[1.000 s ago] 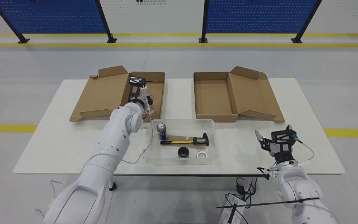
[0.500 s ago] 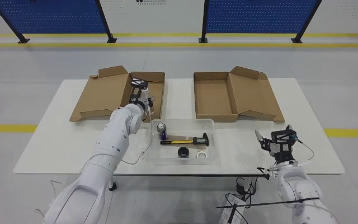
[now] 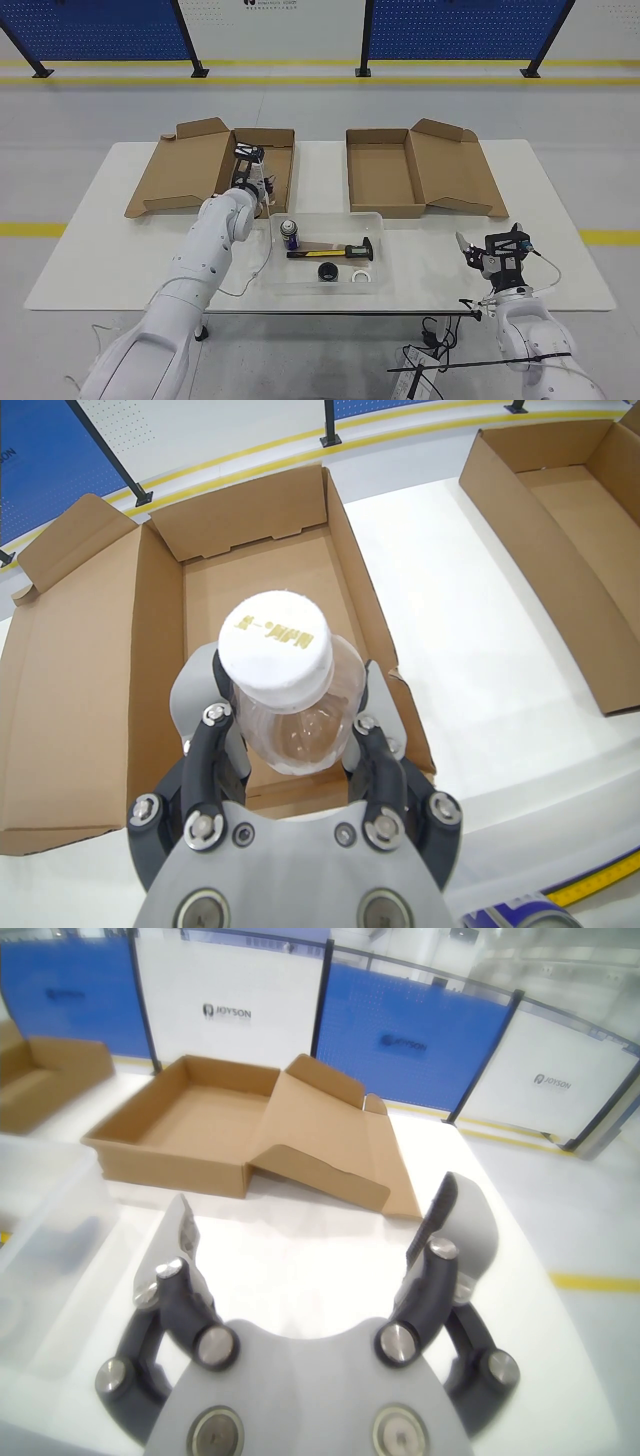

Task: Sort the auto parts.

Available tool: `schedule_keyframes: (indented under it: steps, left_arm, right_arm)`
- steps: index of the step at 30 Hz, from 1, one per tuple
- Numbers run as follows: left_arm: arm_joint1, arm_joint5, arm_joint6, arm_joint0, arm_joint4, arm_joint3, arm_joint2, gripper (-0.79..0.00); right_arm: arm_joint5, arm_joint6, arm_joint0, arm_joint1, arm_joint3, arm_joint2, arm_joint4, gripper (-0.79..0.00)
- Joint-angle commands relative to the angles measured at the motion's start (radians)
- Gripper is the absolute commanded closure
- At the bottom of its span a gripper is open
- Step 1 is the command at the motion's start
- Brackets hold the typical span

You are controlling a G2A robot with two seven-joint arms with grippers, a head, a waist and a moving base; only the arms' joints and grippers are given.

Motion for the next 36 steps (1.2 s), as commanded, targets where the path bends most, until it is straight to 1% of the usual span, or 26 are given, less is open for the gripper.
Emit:
schedule_keyframes:
  steps: [1,4,12,14,16,17,18,19,20,21,22,23,30,36]
  left_arm:
    - [-0.002,0.024,-0.006,0.004,0.001,-0.007,0.001,-0.012]
    - [-0.007,0.062,-0.026,0.007,-0.013,-0.013,-0.001,0.0]
    - [-0.018,0.136,-0.054,-0.002,-0.009,-0.011,0.004,0.0]
    - [-0.021,0.149,-0.058,-0.004,-0.007,-0.01,0.008,-0.058]
    - [-0.024,0.165,-0.063,-0.006,0.0,-0.01,0.014,-0.065]
    - [-0.026,0.168,-0.065,-0.007,-0.001,-0.009,0.017,-0.086]
    - [-0.028,0.169,-0.065,-0.008,0.0,-0.008,0.018,-0.2]
    - [-0.029,0.171,-0.064,-0.009,0.002,-0.006,0.02,-0.265]
    - [-0.03,0.172,-0.065,-0.011,0.002,-0.004,0.02,-0.369]
    - [-0.031,0.172,-0.065,-0.013,0.002,-0.002,0.02,-0.557]
    - [-0.032,0.173,-0.066,-0.014,0.002,0.0,0.021,-0.696]
    - [-0.033,0.173,-0.067,-0.016,0.002,0.002,0.021,-0.785]
    - [-0.039,0.176,-0.07,-0.023,0.006,0.012,0.022,-0.785]
    - [-0.042,0.176,-0.075,-0.026,0.015,0.003,0.019,-0.785]
  right_arm:
    - [0.0,0.0,0.0,0.0,0.0,0.0,0.0,-0.785]
    - [0.0,0.0,0.0,0.0,0.0,0.0,0.0,-0.785]
    - [0.0,0.0,0.0,0.0,0.0,0.0,0.0,-0.785]
    - [0.0,0.0,0.0,0.0,0.0,0.0,0.0,-0.785]
    - [0.0,0.0,0.0,0.0,0.0,0.0,0.0,-0.785]
    - [0.0,0.0,0.0,0.0,0.0,0.0,0.0,-0.785]
    - [0.0,0.0,0.0,0.0,0.0,0.0,0.0,-0.785]
    - [0.0,0.0,0.0,0.0,0.0,0.0,0.0,-0.785]
    - [0.0,0.0,0.0,0.0,0.0,0.0,0.0,-0.785]
    - [0.0,0.0,0.0,0.0,0.0,0.0,0.0,-0.785]
    - [0.0,0.0,0.0,0.0,0.0,0.0,0.0,-0.785]
    - [0.0,0.0,0.0,0.0,0.0,0.0,0.0,-0.785]
    - [0.0,0.0,0.0,0.0,0.0,0.0,0.0,-0.785]
    - [0.0,0.0,0.0,0.0,0.0,0.0,0.0,-0.785]
